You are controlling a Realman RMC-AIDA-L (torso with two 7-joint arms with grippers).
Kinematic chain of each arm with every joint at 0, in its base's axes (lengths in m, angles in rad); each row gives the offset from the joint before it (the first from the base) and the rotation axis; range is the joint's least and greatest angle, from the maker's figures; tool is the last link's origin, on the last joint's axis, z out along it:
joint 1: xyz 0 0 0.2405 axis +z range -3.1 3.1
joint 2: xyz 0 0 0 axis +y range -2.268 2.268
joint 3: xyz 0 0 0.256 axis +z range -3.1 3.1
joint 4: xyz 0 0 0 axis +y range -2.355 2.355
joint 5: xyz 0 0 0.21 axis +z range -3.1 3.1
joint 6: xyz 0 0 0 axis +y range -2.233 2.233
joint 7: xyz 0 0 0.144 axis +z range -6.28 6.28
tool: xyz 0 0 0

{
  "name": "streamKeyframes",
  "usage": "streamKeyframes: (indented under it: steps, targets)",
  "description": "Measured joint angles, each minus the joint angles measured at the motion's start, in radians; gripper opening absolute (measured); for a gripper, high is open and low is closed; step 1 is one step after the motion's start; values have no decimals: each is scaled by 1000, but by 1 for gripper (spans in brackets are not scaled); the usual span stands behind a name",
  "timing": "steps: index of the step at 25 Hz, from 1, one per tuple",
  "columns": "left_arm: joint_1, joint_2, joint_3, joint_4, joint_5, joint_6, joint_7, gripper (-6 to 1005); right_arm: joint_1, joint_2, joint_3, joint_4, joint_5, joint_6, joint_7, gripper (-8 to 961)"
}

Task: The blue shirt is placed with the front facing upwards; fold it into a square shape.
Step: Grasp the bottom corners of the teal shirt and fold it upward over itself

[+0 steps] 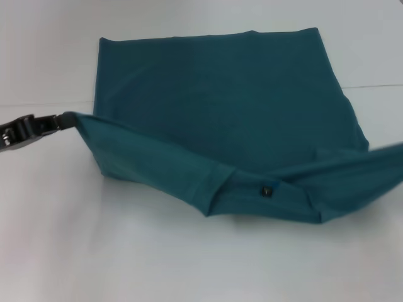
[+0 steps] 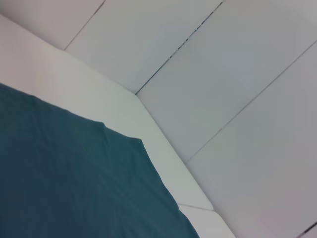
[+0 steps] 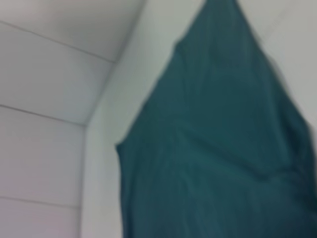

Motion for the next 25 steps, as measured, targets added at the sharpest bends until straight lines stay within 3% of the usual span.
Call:
streamKeyframes:
  steps: [15, 25]
  targets:
    - [-79, -14, 6, 46, -56, -185, 61, 46, 112, -7, 1, 1, 85, 114, 33, 96]
    - [-133, -25, 6, 94, -81, -302, 111, 54, 138, -8, -8, 2, 132, 221, 33, 115]
